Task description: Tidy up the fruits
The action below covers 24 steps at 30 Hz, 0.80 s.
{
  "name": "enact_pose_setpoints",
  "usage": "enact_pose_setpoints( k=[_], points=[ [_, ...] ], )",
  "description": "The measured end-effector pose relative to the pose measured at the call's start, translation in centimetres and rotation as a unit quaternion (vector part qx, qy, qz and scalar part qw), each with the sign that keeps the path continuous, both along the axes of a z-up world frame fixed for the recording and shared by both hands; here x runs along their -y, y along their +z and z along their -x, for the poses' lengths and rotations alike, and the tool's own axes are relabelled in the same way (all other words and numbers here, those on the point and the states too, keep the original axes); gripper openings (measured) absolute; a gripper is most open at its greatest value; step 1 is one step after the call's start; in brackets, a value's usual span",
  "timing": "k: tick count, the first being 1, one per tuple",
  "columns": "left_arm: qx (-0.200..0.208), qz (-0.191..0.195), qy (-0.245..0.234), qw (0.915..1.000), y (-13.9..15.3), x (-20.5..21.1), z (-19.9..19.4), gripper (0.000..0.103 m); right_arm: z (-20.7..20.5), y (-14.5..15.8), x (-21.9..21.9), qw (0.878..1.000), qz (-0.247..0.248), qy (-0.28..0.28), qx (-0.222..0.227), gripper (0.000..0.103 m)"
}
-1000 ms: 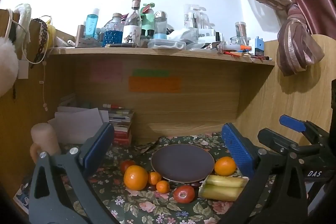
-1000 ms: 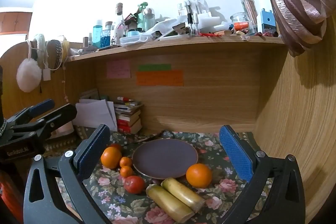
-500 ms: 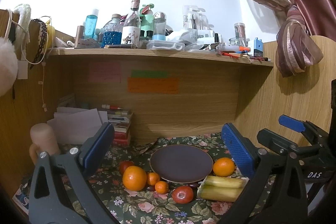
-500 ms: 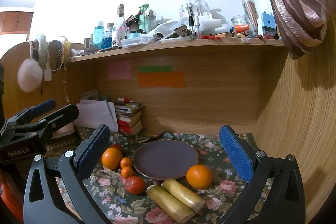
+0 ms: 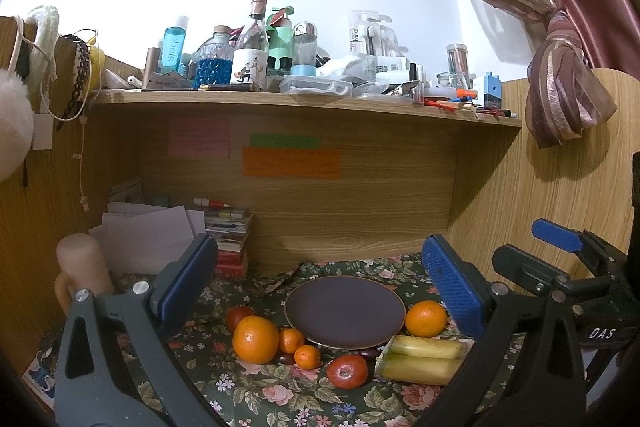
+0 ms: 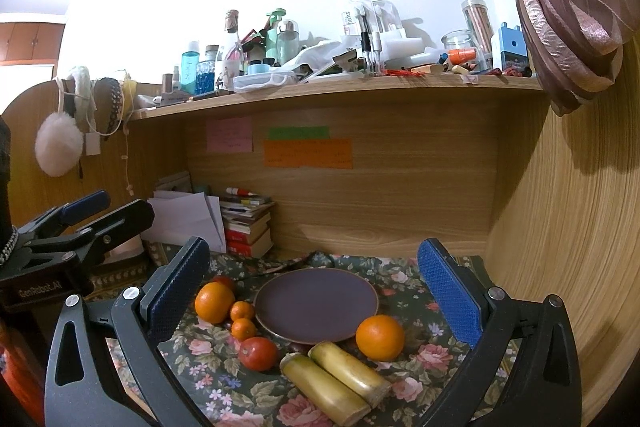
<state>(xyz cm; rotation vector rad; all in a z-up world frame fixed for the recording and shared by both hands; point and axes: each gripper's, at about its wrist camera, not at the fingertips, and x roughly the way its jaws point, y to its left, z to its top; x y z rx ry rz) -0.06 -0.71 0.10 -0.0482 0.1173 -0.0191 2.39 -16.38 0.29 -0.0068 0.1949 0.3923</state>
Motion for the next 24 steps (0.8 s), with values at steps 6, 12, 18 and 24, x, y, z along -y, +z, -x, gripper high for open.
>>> enact_pose_setpoints(
  k=[6,12,18,24],
  points=[
    [0.000,0.000,0.001,1.0000,0.02,-0.01,-0.11,0.103,0.23,0.35,-0.10,1.000,-0.001,0.001,0.003,0.103],
    [-0.001,0.002,0.000,1.0000,0.02,0.01,-0.14,0.103,0.29,0.34,-0.22,1.000,-0.002,0.001,0.002,0.103],
    [-0.001,0.002,0.000,1.0000,0.02,-0.06,-0.13,0.103,0.30,0.31,-0.29,1.000,-0.002,0.001,0.002,0.103],
    [0.000,0.002,0.001,1.0000,0.05,-0.07,-0.15,0.103,0.33,0.17,-0.23,1.000,-0.003,0.001,0.001,0.103]
  ],
)
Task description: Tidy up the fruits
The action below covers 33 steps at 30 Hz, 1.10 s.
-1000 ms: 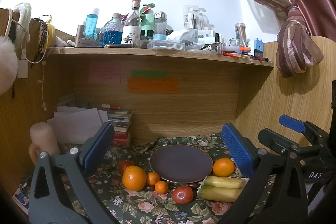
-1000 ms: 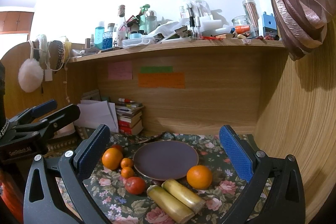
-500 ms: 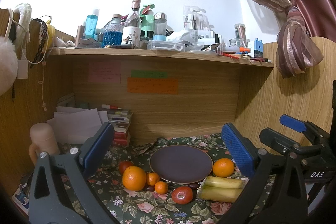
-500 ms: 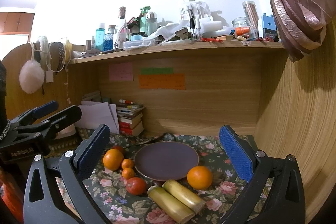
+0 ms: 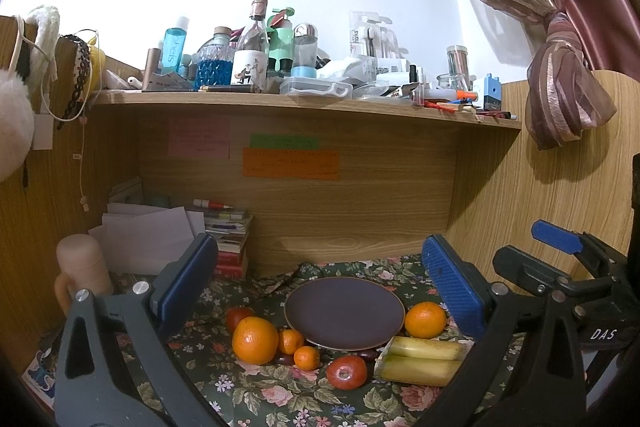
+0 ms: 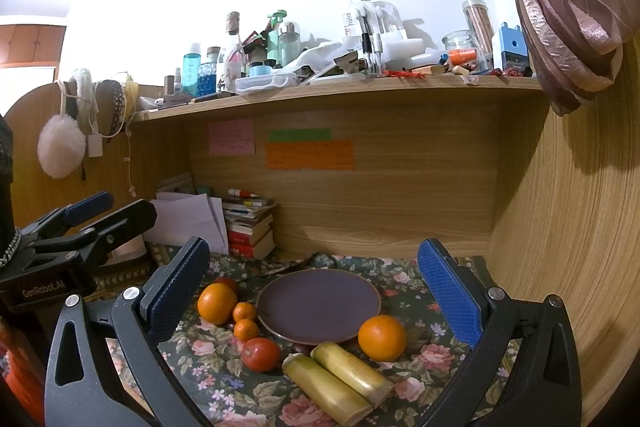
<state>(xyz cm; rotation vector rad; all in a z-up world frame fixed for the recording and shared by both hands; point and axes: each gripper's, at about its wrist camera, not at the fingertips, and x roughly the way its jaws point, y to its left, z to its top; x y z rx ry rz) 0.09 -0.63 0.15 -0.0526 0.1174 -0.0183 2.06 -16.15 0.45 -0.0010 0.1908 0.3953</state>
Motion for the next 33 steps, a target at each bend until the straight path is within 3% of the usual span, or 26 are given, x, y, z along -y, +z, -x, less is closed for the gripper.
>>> enact_pose_setpoints(
  k=[21,25,33],
  points=[
    [-0.048,-0.001,0.000,0.9988,-1.3,-1.5,-2.4,0.102,-2.1,-1.0,0.6,1.000,-0.001,-0.020,-0.022,0.103],
    [-0.078,-0.004,0.011,0.9969,-2.2,-3.2,-4.3,0.094,-4.0,-1.9,1.2,0.999,0.006,-0.026,-0.047,0.101],
    [-0.164,-0.009,0.023,0.9862,-5.8,-6.6,-8.6,0.084,-8.6,-4.3,2.2,0.992,0.037,-0.027,-0.117,0.084]
  ],
)
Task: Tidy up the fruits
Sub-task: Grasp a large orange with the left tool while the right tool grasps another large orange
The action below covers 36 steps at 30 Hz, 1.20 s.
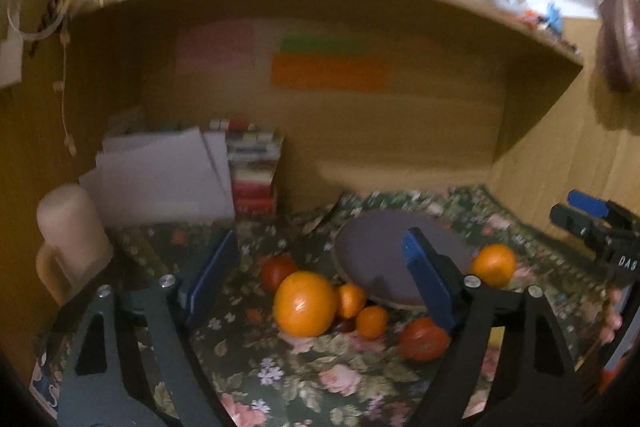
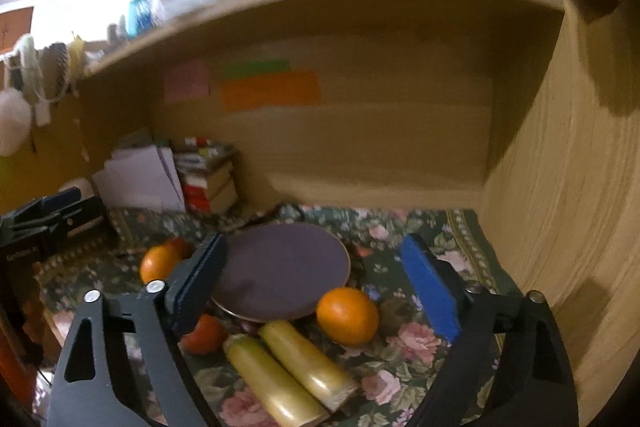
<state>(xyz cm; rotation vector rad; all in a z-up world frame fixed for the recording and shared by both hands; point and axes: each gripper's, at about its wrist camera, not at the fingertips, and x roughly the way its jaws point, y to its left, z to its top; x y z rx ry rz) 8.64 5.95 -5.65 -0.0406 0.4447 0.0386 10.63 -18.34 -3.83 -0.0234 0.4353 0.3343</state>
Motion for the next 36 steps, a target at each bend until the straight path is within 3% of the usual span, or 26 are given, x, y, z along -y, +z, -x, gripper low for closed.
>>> enact_pose_setpoints(
  k=[7,15,25,29,33,36],
  points=[
    [-0.078,0.008,-0.002,0.9969,-3.7,-2.2,-3.0,0.084,-3.5,-3.2,0.9,0.997,0.014,0.007,-0.076,0.070],
    [-0.144,0.023,-0.017,0.9892,-6.8,-2.6,-5.8,0.084,-6.0,-5.9,1.3,0.990,0.015,0.010,-0.139,0.069],
    [-0.182,0.028,-0.024,0.9825,-8.9,-2.6,-7.9,0.084,-7.8,-8.5,0.7,0.980,0.036,0.020,-0.194,0.069],
    [-0.197,0.038,-0.032,0.9792,-9.9,-2.8,-8.4,0.079,-8.2,-9.2,0.6,0.977,0.040,0.025,-0.209,0.069],
    [-0.199,0.046,-0.045,0.9779,-9.7,-2.6,-8.4,0.065,-8.6,-9.8,0.3,0.974,0.049,0.029,-0.221,0.069],
    [-0.196,0.037,-0.049,0.9787,-9.7,-2.3,-8.3,0.064,-8.6,-9.8,0.4,0.973,0.043,0.031,-0.224,0.061]
  ],
)
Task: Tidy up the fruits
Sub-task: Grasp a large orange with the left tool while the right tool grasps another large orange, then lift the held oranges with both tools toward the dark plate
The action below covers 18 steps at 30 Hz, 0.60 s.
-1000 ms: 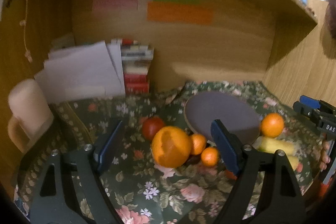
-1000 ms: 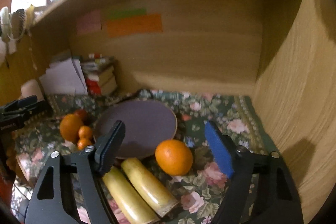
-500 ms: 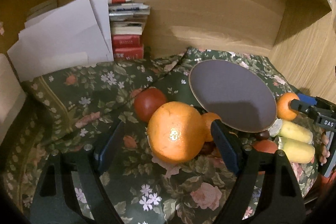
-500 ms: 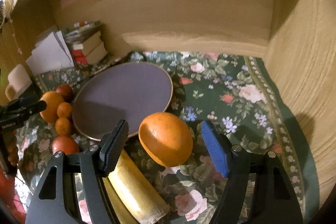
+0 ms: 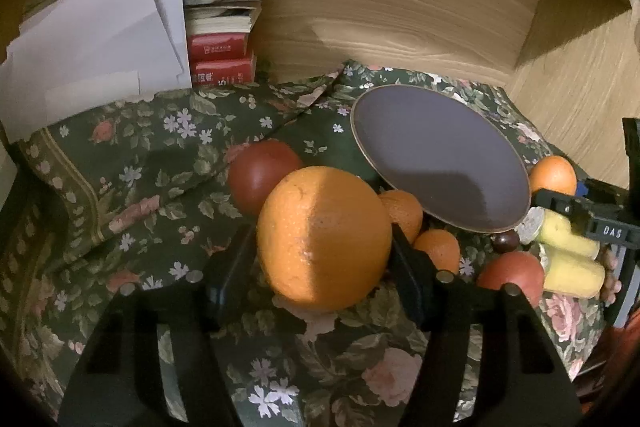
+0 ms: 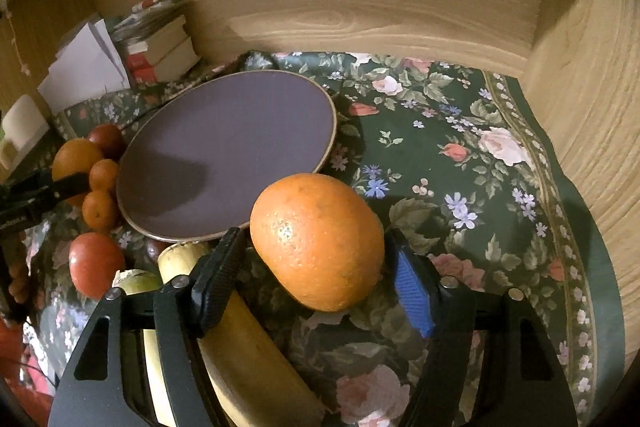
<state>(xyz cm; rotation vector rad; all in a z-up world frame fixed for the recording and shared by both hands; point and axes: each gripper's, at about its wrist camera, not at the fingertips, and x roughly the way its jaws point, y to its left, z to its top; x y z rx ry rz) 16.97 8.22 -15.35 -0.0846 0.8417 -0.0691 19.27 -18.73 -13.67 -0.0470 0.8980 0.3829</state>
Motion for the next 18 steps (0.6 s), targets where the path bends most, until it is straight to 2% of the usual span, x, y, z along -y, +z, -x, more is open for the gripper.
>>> enact_pose_setpoints(
  k=[4,8,18],
  points=[
    [0.008,-0.015,0.001,0.9999,0.3,0.3,0.2,0.062,0.1,0.0,0.1,1.000,-0.003,-0.003,0.003,0.058],
    [0.024,-0.025,0.004,0.9994,1.3,0.4,1.0,0.054,0.4,0.3,0.2,1.000,-0.002,-0.006,0.014,0.057],
    [0.027,-0.006,0.007,0.9996,2.2,0.0,2.1,0.052,1.2,2.3,0.6,0.999,-0.014,-0.013,0.045,0.057]
  ],
)
